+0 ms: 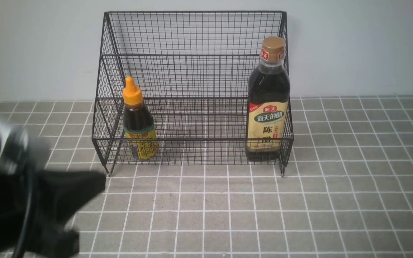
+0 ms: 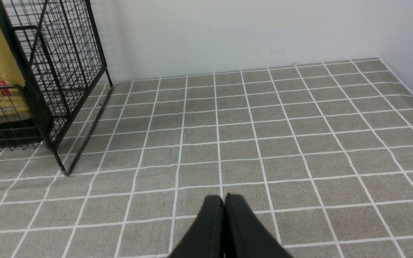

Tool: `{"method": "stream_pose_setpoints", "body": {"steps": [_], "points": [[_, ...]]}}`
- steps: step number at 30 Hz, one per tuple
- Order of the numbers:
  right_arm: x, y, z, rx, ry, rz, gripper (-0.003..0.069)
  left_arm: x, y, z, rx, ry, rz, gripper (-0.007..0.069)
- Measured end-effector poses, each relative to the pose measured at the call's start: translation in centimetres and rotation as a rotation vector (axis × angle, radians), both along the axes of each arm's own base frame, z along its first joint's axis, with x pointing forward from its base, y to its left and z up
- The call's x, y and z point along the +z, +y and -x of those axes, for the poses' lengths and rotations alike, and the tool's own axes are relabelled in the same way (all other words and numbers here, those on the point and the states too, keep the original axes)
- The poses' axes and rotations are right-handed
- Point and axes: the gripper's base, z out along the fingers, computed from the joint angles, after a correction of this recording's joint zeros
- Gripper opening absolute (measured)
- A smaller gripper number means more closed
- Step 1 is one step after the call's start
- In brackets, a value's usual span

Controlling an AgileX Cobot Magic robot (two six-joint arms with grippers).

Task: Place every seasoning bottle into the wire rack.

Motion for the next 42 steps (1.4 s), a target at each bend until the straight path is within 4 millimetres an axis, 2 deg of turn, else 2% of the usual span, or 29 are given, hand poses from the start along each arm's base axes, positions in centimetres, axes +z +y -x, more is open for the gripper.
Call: {"method": "stream_pose_setpoints", "body": {"steps": [5,12,18,21,23,27,29,34,35,36,42], "points": [[0.0,0.0,0.0,0.000,0.000,0.000,-0.0014,-1.5,0.1,0.9,-0.021,0.044,-0.014,-0.0007],[0.0,0.0,0.0,0.000,0.000,0.000,-0.0014,-1.7,0.1,1.1,-0.046,0.050,-0.042,-0.0007],[0.0,0.0,0.0,0.000,0.000,0.000,-0.0014,0.4,0.9,1.6,-0.001,-0.169,-0.066,-0.0007],[0.0,0.0,0.0,0.000,0.000,0.000,-0.0014,1.2,1.5,2.5,0.022,-0.254,-0.069,-0.0007],[0.0,0.0,0.0,0.000,0.000,0.000,-0.0014,1.8,2.3,4.0,0.058,-0.319,-0.056,-0.0007],[0.0,0.0,0.0,0.000,0.000,0.000,-0.0014,1.5,3.2,5.3,0.124,-0.355,-0.040,-0.0007],[0.0,0.0,0.0,0.000,0.000,-0.002,-0.0014,-0.5,4.4,6.4,0.238,-0.359,-0.025,-0.0007],[0.0,0.0,0.0,-0.005,-0.001,-0.023,-0.0014,-5.4,5.8,6.8,0.418,-0.365,-0.066,-0.0007],[0.0,0.0,0.0,-0.005,-0.001,-0.025,-0.0014,-5.9,5.8,6.7,0.423,-0.357,-0.072,-0.0007],[0.0,0.0,0.0,-0.005,-0.001,-0.026,-0.0014,-7.8,6.1,6.6,0.459,-0.351,-0.105,-0.0007],[0.0,0.0,0.0,-0.005,-0.001,-0.026,-0.0014,-13.6,6.5,6.1,0.514,-0.231,-0.185,-0.0007]]}}
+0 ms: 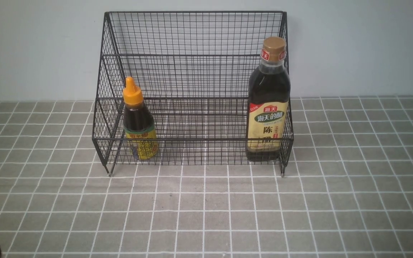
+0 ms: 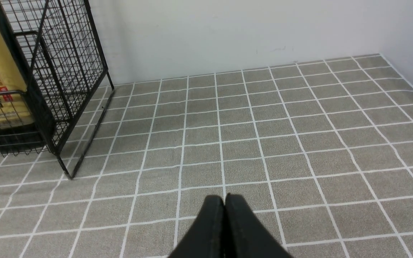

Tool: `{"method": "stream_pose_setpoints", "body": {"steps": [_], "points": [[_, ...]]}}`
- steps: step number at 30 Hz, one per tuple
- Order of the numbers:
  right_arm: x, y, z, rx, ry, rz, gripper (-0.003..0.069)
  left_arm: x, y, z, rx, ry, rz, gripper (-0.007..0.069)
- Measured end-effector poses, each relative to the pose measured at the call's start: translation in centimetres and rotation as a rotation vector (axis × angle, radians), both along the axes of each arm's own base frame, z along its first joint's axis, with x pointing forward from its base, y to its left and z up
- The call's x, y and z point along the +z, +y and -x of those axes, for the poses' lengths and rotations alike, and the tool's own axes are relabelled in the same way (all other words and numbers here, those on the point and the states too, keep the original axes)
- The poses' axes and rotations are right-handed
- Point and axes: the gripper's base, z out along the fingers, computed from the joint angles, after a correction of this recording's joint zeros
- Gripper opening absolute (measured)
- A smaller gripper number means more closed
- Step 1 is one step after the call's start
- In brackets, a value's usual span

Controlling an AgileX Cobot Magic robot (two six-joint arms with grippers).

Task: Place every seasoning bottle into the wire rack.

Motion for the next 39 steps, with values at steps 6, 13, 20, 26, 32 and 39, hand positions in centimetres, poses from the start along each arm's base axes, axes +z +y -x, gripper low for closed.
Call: {"method": "stream_pose_setpoints", "body": {"steps": [6,13,20,26,32,39], "points": [[0.00,0.00,0.00,0.000,0.000,0.000,-0.0014,-0.81,-0.07,-0.03,-0.001,0.025,0.018,-0.0007],[0.00,0.00,0.00,0.000,0.000,-0.002,-0.0014,-0.81,-0.07,-0.03,-0.001,0.025,0.020,-0.0007],[0.00,0.00,0.00,0.000,0.000,-0.002,-0.0014,-0.81,-0.08,-0.03,-0.001,0.025,0.020,-0.0007],[0.00,0.00,0.00,0.000,0.000,-0.002,-0.0014,-0.81,-0.08,-0.03,-0.001,0.025,0.020,-0.0007],[0.00,0.00,0.00,0.000,0.000,-0.002,-0.0014,-0.81,-0.08,-0.03,-0.001,0.025,0.020,-0.0007],[0.00,0.00,0.00,-0.001,0.000,-0.003,-0.0014,-0.81,-0.08,-0.03,-0.001,0.025,0.020,-0.0007]]}}
